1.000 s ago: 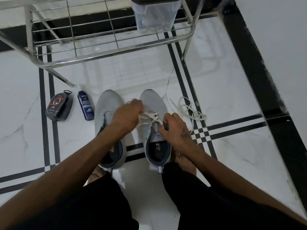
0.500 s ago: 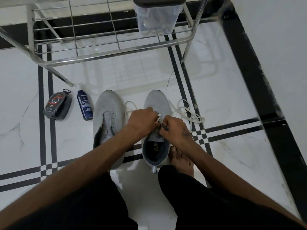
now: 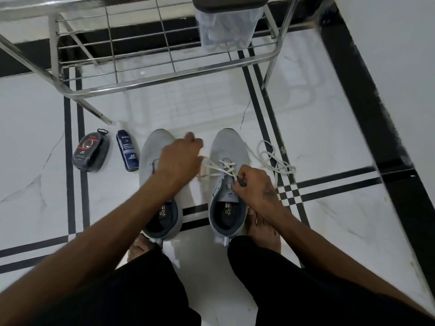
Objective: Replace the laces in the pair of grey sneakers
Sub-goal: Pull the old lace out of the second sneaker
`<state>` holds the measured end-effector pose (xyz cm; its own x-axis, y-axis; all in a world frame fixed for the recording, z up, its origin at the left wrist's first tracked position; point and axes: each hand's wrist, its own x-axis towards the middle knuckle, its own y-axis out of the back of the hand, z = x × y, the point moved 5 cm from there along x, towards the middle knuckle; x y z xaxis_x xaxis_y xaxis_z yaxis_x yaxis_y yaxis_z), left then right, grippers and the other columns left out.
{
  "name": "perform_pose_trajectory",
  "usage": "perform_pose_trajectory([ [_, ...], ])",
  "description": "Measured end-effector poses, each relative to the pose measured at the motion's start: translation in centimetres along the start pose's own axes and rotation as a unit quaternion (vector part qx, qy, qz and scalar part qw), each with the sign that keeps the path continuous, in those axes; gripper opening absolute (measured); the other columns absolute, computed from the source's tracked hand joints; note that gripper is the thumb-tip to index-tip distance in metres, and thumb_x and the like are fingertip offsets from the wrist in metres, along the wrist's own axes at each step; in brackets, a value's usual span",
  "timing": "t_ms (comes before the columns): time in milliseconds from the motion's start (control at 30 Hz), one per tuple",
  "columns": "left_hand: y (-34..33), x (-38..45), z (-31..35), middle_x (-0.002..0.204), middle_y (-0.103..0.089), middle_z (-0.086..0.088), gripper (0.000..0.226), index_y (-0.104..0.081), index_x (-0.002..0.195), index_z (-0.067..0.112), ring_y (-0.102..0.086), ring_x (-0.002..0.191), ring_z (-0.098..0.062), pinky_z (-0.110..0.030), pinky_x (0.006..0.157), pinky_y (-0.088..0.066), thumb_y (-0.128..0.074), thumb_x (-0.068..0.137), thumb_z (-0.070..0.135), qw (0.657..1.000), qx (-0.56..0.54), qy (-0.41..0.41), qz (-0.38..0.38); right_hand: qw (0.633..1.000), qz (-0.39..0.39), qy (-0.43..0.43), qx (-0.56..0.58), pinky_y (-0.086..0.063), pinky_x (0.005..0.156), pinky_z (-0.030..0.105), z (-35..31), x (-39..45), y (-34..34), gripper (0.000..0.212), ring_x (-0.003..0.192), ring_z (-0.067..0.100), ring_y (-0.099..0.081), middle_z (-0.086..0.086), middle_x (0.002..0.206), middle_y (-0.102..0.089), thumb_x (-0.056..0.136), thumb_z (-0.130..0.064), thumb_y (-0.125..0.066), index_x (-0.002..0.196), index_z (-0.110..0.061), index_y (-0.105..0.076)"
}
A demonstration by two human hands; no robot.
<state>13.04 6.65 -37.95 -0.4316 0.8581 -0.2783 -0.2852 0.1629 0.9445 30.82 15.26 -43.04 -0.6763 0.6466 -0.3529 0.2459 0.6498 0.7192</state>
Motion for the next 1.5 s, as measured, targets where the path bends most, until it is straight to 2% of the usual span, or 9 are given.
perform_pose_trajectory([
  [167, -4.0, 0.7, 7.4, 0.112, -0.055, -0.004, 0.023, -0.065, 0.114, 0.021, -0.063, 0.095, -0.028, -0.037, 0.070, -0.046, -0.054, 0.096, 0.028, 0.992, 0.021, -0.100, -0.069, 0.999, -0.021, 0.020, -0.021, -0.034, 0.059, 0.027, -0.1, 0.4, -0.1, 0.019, 0.066, 0.016, -0.054, -0.007, 0.069, -0.054, 0.082, -0.022, -0.067, 0.078, -0.018, -0.050],
  [433, -3.8, 0.4, 5.1, 0.108, -0.062, -0.009, 0.036, -0.044, 0.123, 0.012, -0.065, 0.092, -0.031, -0.038, 0.066, -0.041, -0.059, 0.091, 0.014, 0.994, 0.070, -0.068, -0.051, 0.999, -0.024, 0.016, -0.040, -0.032, 0.053, 0.028, -1.0, 0.6, -0.7, 0.015, 0.065, 0.018, -0.053, -0.005, 0.068, -0.053, 0.081, -0.018, -0.065, 0.077, -0.015, -0.051],
  [567, -1.9, 0.4, -0.8, 0.112, -0.055, -0.012, 0.032, -0.056, 0.116, 0.011, -0.063, 0.087, -0.036, -0.039, 0.066, -0.042, -0.056, 0.086, 0.000, 0.999, -0.007, 0.035, 0.004, 0.998, -0.033, 0.009, -0.043, -0.038, 0.056, 0.029, -0.9, 0.9, -0.1, 0.017, 0.069, 0.021, -0.056, 0.001, 0.073, -0.058, 0.086, -0.021, -0.067, 0.081, -0.011, -0.053],
  [667, -1.8, 0.3, -2.9, 0.121, -0.052, -0.011, 0.027, -0.058, 0.118, 0.016, -0.062, 0.092, -0.036, -0.036, 0.067, -0.041, -0.057, 0.092, 0.013, 0.993, -0.079, 0.079, -0.027, 0.998, -0.034, 0.015, -0.050, -0.037, 0.057, 0.029, -1.1, 0.4, -0.1, 0.019, 0.073, 0.019, -0.056, -0.002, 0.080, -0.057, 0.087, -0.026, -0.067, 0.087, -0.017, -0.050],
  [900, -2.7, -2.4, 1.8, 0.121, -0.056, -0.003, 0.063, -0.053, 0.131, 0.023, -0.063, 0.096, -0.025, -0.035, 0.071, -0.049, -0.066, 0.080, 0.057, 0.995, -0.093, -0.010, -0.020, 0.989, -0.065, 0.080, -0.104, -0.048, 0.080, 0.031, -4.2, 1.8, 0.0, 0.028, 0.101, 0.021, -0.056, 0.003, 0.112, -0.052, 0.087, -0.023, -0.066, 0.114, -0.020, -0.068],
  [1100, -4.3, -3.1, 2.8, 0.098, -0.072, -0.006, 0.047, -0.051, 0.125, 0.019, -0.066, 0.094, -0.028, -0.036, 0.076, -0.050, -0.066, 0.084, 0.035, 0.979, -0.177, 0.047, -0.086, 0.974, -0.076, 0.094, -0.192, -0.041, 0.070, 0.030, -4.8, 3.7, -0.2, 0.013, 0.099, 0.022, -0.058, 0.003, 0.106, -0.057, 0.090, -0.029, -0.067, 0.095, -0.022, -0.076],
  [1233, -4.7, -3.4, 1.1, 0.088, -0.071, -0.006, 0.037, -0.046, 0.113, 0.019, -0.067, 0.081, -0.024, -0.037, 0.074, -0.053, -0.068, 0.083, 0.023, 0.936, -0.309, 0.133, -0.108, 0.998, 0.000, -0.056, -0.041, -0.046, 0.068, 0.029, -1.9, 5.3, 2.0, 0.021, 0.078, 0.010, -0.059, -0.010, 0.087, -0.065, 0.087, -0.025, -0.073, 0.067, -0.028, -0.070],
  [1367, -4.8, -3.3, 1.1, 0.084, -0.073, -0.002, 0.042, -0.043, 0.116, 0.021, -0.069, 0.079, -0.024, -0.041, 0.080, -0.056, -0.069, 0.083, 0.020, 0.911, -0.363, 0.149, -0.123, 0.977, 0.020, -0.193, 0.085, -0.046, 0.068, 0.031, 1.3, 4.9, 2.7, 0.019, 0.083, 0.023, -0.064, 0.010, 0.100, -0.070, 0.095, -0.022, -0.060, 0.094, -0.008, -0.074],
  [1500, -4.7, -2.6, 1.8, 0.081, -0.073, -0.001, 0.047, -0.040, 0.121, 0.023, -0.068, 0.075, -0.019, -0.039, 0.076, -0.056, -0.066, 0.082, 0.017, 0.924, -0.337, 0.127, -0.126, 0.993, 0.098, 0.042, -0.044, -0.049, 0.074, 0.030, -2.9, 3.0, 2.2, 0.029, 0.104, 0.015, -0.050, 0.001, 0.127, -0.045, 0.084, -0.012, -0.063, 0.112, -0.017, -0.061],
])
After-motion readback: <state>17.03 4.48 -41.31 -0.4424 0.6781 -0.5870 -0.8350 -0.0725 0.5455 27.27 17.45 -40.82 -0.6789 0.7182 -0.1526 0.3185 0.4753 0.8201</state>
